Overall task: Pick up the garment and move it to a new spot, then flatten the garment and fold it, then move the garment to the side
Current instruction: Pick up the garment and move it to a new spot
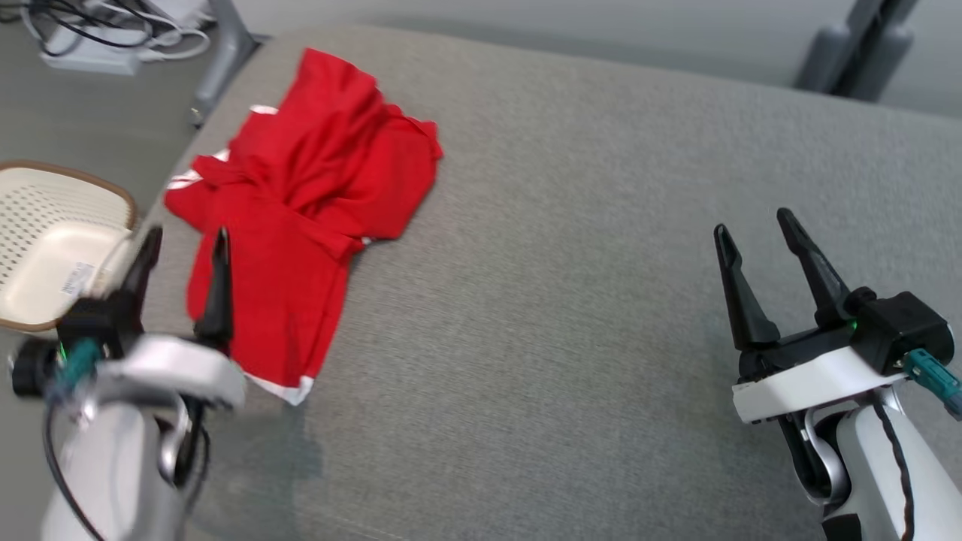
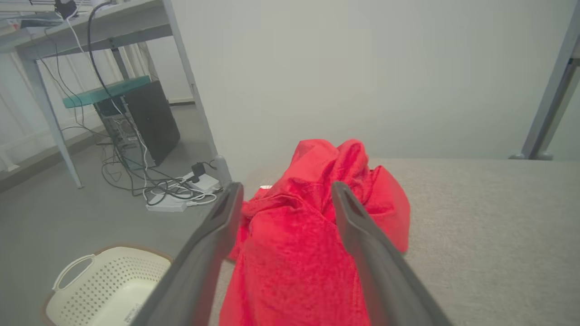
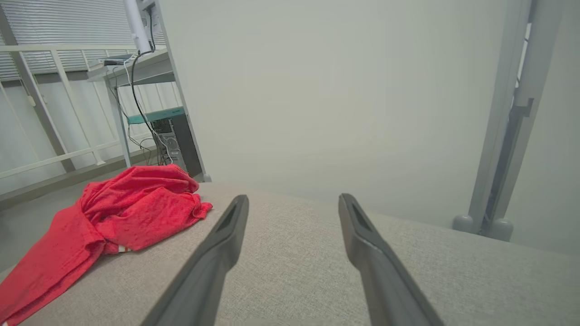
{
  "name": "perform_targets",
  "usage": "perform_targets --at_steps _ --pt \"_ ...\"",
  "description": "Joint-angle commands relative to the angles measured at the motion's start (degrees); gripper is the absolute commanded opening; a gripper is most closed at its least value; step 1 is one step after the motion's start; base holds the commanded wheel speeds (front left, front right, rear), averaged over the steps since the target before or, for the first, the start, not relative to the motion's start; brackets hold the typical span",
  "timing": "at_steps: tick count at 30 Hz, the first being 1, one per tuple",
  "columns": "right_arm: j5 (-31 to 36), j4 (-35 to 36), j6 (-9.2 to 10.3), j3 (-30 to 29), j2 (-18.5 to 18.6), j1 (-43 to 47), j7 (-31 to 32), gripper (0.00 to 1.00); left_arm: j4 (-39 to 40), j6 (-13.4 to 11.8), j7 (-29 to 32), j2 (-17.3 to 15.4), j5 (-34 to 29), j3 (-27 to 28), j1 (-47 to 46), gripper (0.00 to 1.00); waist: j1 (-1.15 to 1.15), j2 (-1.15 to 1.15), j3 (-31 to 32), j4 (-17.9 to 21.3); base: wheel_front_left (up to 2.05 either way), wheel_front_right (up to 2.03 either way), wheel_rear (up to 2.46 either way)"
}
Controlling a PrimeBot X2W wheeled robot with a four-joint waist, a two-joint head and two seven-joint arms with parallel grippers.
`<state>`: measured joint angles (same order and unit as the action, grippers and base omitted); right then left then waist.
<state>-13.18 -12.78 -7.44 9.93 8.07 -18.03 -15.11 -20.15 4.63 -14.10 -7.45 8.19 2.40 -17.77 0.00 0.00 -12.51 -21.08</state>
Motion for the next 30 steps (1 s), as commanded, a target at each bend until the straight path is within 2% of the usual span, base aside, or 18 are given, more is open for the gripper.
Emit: perform_targets --at_steps 1,8,17,21,29,30 --pt "0.05 0.44 -0.08 0.36 0.76 -0.84 -0.08 1.00 -2.42 0.83 1.71 -2.08 -0.24 -0.45 -4.62 1.00 0.00 0.00 -4.19 3.51 0.00 0.00 0.00" --pt "-0.38 2.15 -0.06 1.39 1.60 -3.30 -0.08 1.00 -12.83 2.81 12.42 -8.01 2.80 -4.88 -18.37 1.00 0.00 0.00 -8.80 7.07 0.00 0.00 0.00" --pt "-1.18 2.49 -0.06 1.64 2.12 -4.23 -0.08 1.00 -20.42 2.86 24.33 -14.90 11.95 -15.58 -29.73 1.00 0.00 0.00 -11.77 10.44 0.00 0.00 0.00" --pt "-1.51 2.66 -0.05 2.11 2.26 -4.85 -0.08 1.00 -23.72 2.87 27.58 -17.43 14.21 -17.44 -32.97 1.00 0.00 0.00 -12.76 11.57 0.00 0.00 0.00" --pt "-1.65 2.47 -0.05 2.30 2.13 -5.01 -0.08 1.00 -31.59 2.88 30.16 -18.28 15.95 -20.21 -36.32 1.00 0.00 0.00 -13.77 13.25 0.00 0.00 0.00" --pt "-1.59 2.41 -0.06 2.29 2.12 -4.95 -0.08 1.00 -32.27 2.88 30.53 -18.13 16.35 -20.50 -36.53 0.93 0.00 0.00 -13.76 13.32 0.00 0.00 0.00"
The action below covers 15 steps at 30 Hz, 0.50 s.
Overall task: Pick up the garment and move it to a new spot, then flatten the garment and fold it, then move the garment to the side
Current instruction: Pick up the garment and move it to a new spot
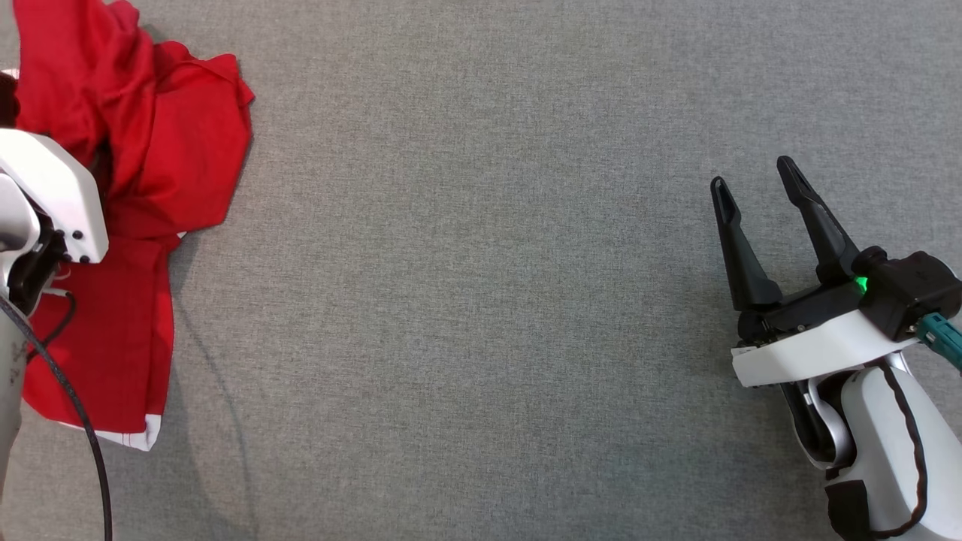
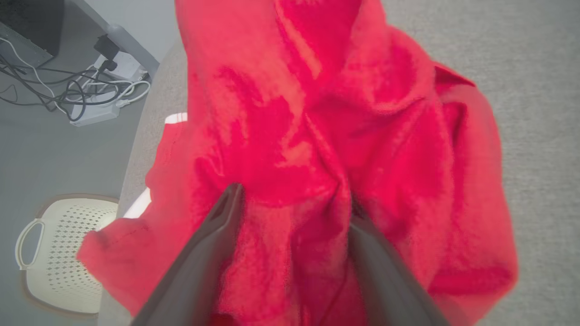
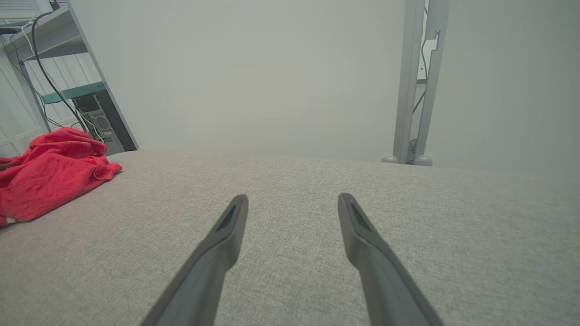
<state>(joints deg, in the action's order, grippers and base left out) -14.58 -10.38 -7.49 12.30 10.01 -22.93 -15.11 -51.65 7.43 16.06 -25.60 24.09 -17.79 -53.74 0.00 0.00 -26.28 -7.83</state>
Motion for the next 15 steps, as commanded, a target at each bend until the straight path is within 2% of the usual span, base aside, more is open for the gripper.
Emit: perform_targets --at_steps 1,2,3,8,15 --pt "-0.18 0.00 -0.02 -0.09 0.18 -0.05 -0.08 1.00 -0.77 0.07 0.37 0.02 0.45 -0.31 -0.57 0.93 0.00 0.00 0.01 0.07 0.00 0.00 0.00" --pt "-0.14 -0.08 -0.02 -0.06 0.15 -0.04 -0.08 1.00 -1.32 0.07 0.66 0.12 0.82 -0.61 -0.83 0.42 0.00 0.00 0.03 0.12 0.00 0.00 0.00" --pt "-0.11 -0.20 -0.02 -0.01 0.11 -0.04 -0.08 1.00 -1.87 0.08 0.91 0.10 1.28 -0.82 -1.07 0.00 0.00 0.00 0.07 0.16 0.00 0.00 0.00" --pt "-0.08 -0.54 -0.02 -0.13 0.05 -0.04 -0.08 1.00 -3.56 0.08 0.28 0.00 2.58 -2.00 -1.74 0.00 0.00 0.00 0.61 0.01 0.00 0.00 0.00" --pt "0.17 -1.23 -0.02 -0.43 -0.47 1.13 -0.08 1.00 -3.88 -0.29 -6.65 -0.47 3.41 -1.13 -2.45 0.00 0.00 0.00 3.36 -0.71 0.00 0.00 0.00"
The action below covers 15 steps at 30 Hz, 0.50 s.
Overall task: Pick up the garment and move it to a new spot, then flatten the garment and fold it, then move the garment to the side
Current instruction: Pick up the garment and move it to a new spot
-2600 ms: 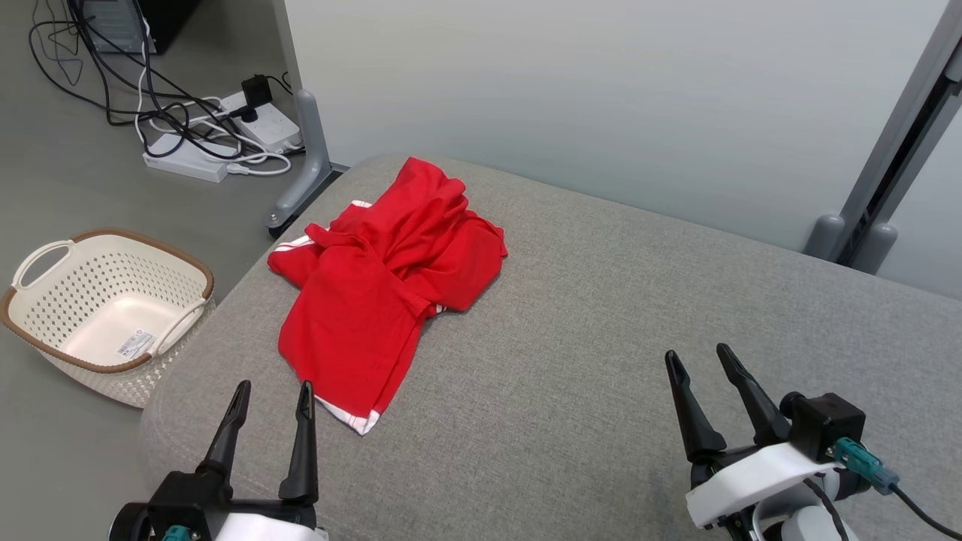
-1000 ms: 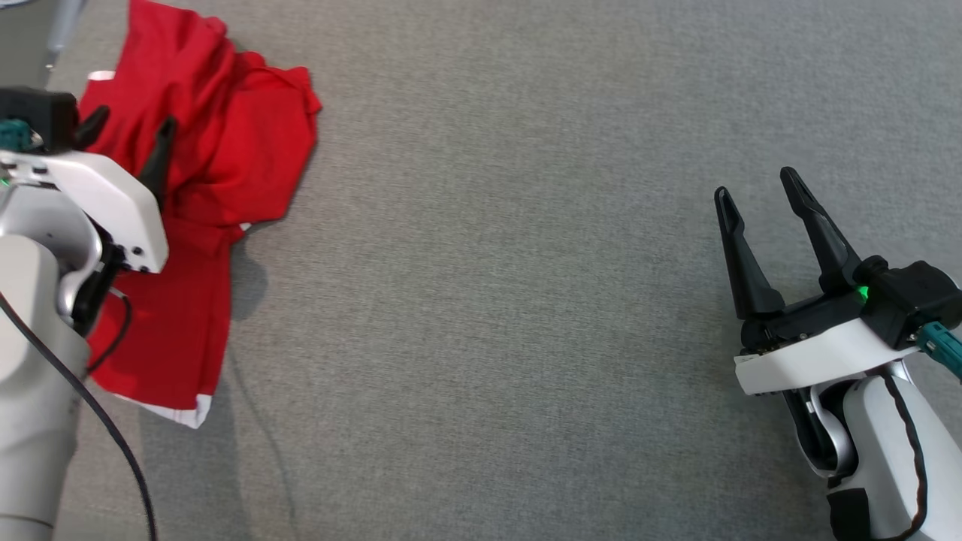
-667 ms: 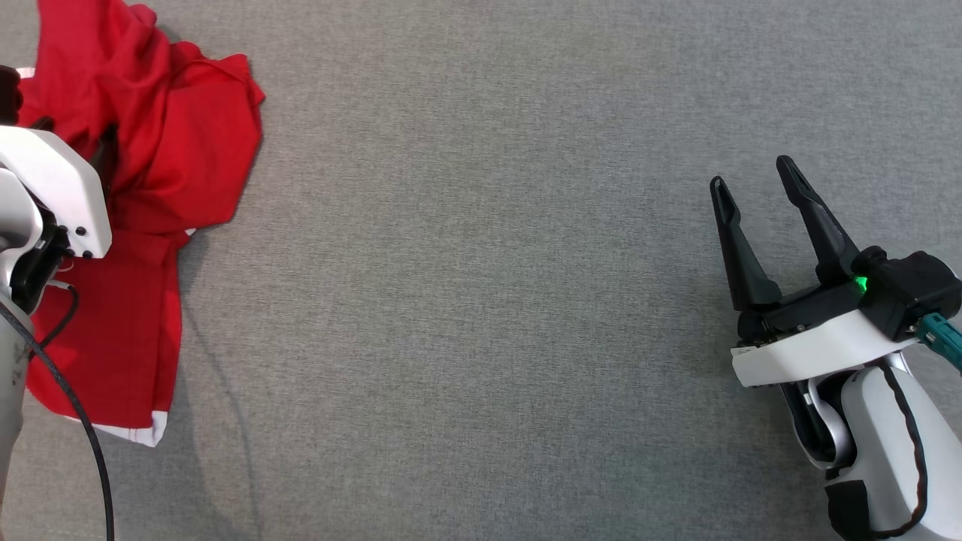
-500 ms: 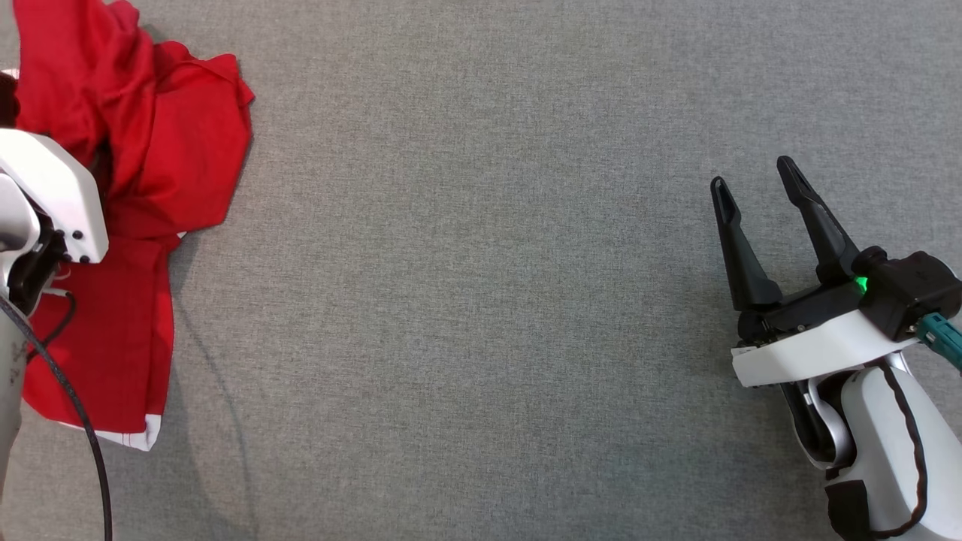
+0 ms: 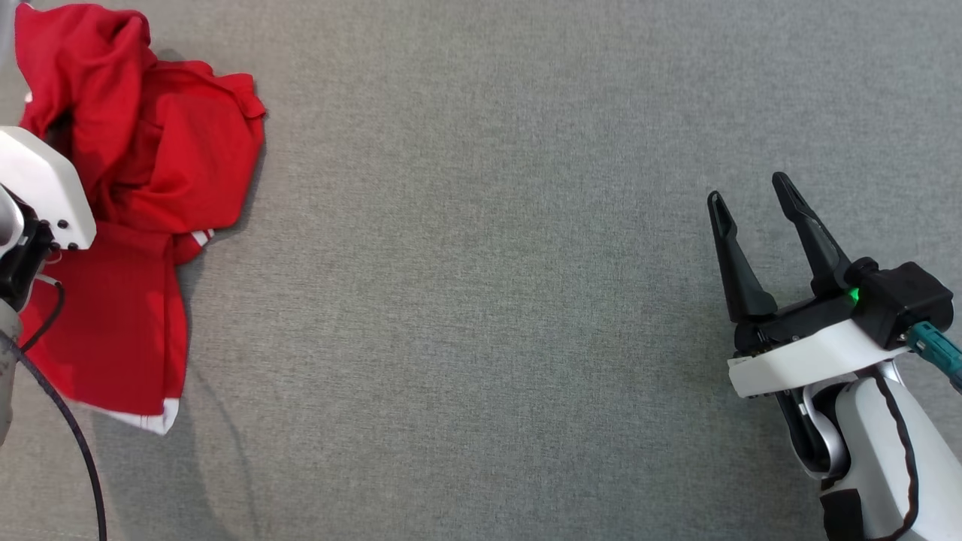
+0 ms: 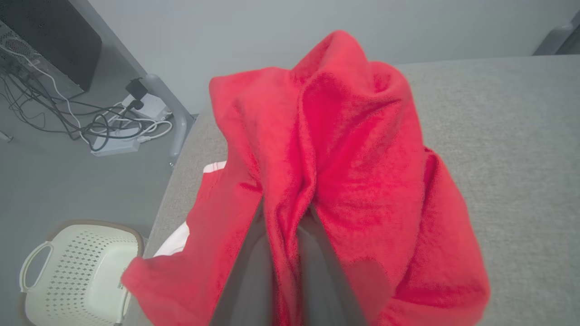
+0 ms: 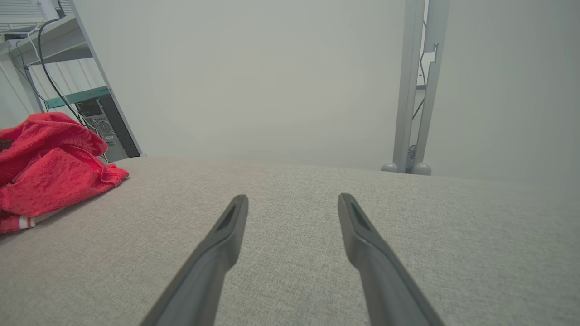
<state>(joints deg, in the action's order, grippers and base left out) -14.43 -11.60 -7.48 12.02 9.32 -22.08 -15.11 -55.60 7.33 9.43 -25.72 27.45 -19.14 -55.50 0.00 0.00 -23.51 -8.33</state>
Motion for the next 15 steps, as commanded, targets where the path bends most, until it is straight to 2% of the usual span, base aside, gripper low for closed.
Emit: perform_targets --at_steps 1,6,15 --pt "-0.06 -0.21 -0.02 -0.19 0.13 0.40 -0.08 1.00 0.25 -0.30 -1.55 -0.39 -0.05 0.33 -0.71 0.00 0.00 0.00 1.22 -0.32 0.00 0.00 0.00" --pt "-0.46 -0.70 -0.02 -0.97 -0.49 1.66 -0.08 1.00 2.44 -0.72 -10.68 -0.31 -0.16 0.98 0.06 0.00 0.00 0.00 5.47 -1.08 0.00 0.00 0.00" --pt "-0.61 -1.52 -0.03 -1.84 -1.74 3.64 -0.08 1.00 8.33 -1.26 -18.54 -0.23 0.24 1.62 1.22 0.00 0.00 0.00 11.04 -2.17 0.00 0.00 0.00"
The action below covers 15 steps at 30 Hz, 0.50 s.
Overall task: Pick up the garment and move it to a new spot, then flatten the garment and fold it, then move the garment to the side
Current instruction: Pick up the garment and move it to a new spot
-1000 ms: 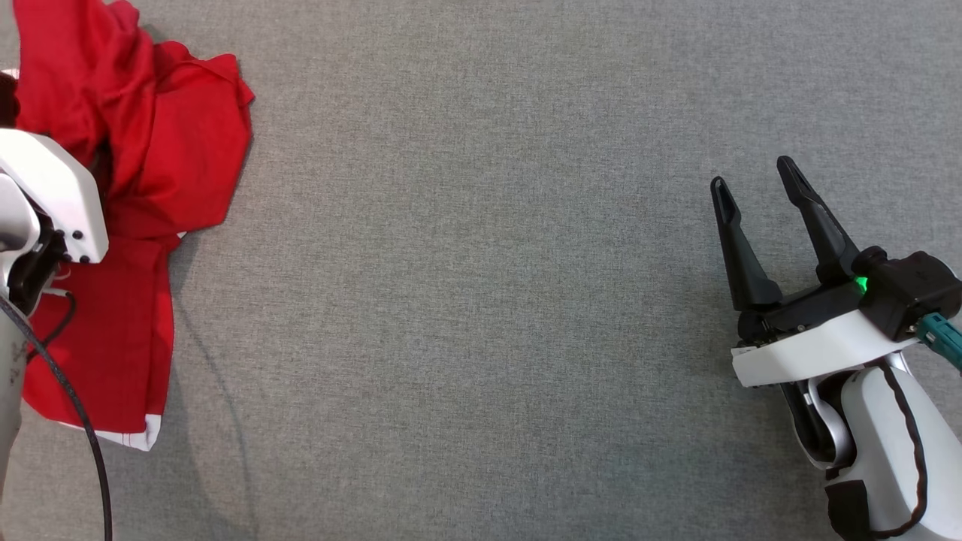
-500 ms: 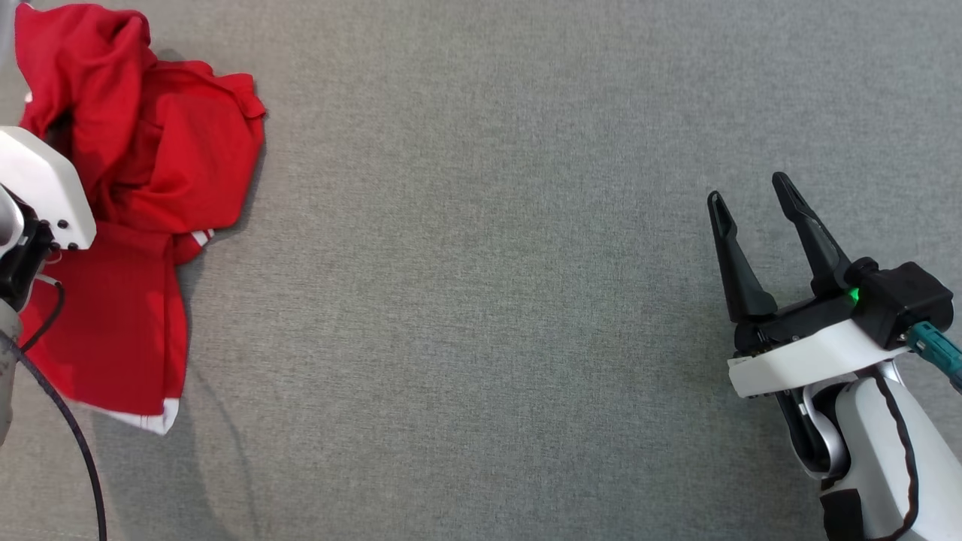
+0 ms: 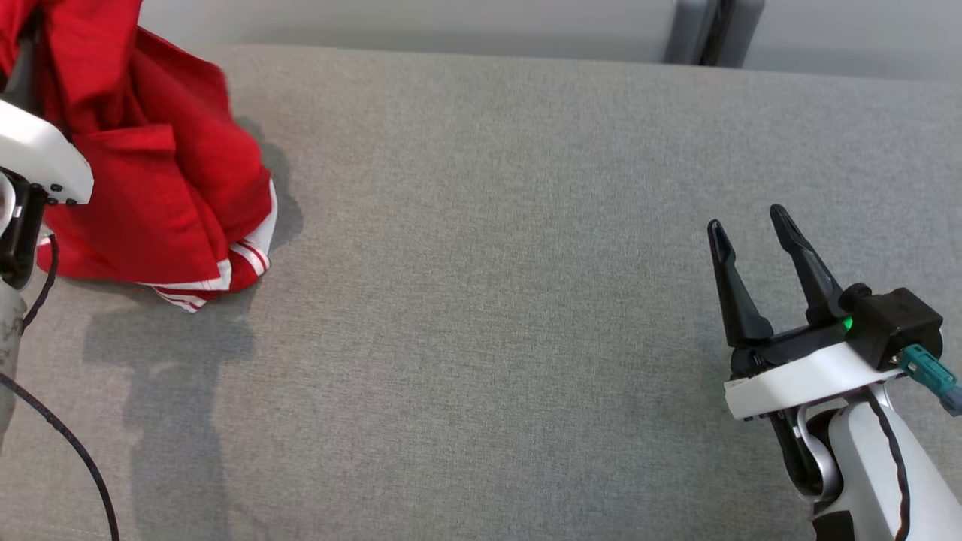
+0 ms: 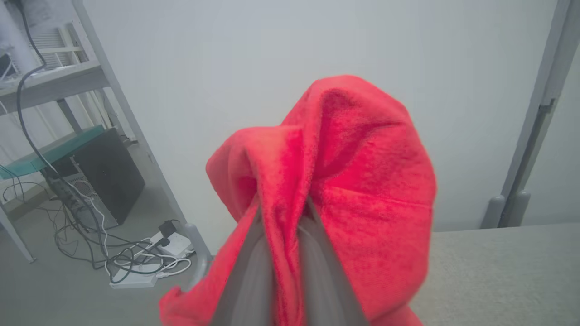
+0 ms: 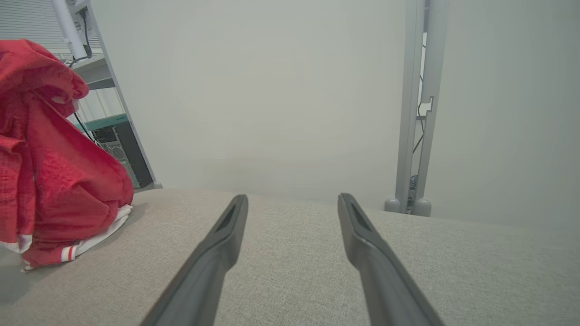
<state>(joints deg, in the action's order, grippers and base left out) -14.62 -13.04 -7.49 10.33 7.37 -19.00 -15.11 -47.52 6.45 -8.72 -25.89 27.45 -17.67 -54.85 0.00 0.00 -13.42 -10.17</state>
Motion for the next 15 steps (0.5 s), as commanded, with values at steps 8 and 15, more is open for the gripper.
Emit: perform_targets --at_steps 8,15 --pt "-0.60 -1.03 -0.02 0.28 -0.94 2.29 -0.08 1.00 8.59 -1.95 -4.07 0.00 1.37 1.77 2.78 0.00 0.00 0.00 4.98 -0.17 0.00 0.00 0.00" --pt "-0.77 -1.31 -0.01 0.30 -1.63 3.28 -0.08 1.00 16.41 -3.85 -5.32 0.42 1.57 2.75 5.29 0.00 0.00 0.00 7.35 0.62 0.00 0.00 0.00"
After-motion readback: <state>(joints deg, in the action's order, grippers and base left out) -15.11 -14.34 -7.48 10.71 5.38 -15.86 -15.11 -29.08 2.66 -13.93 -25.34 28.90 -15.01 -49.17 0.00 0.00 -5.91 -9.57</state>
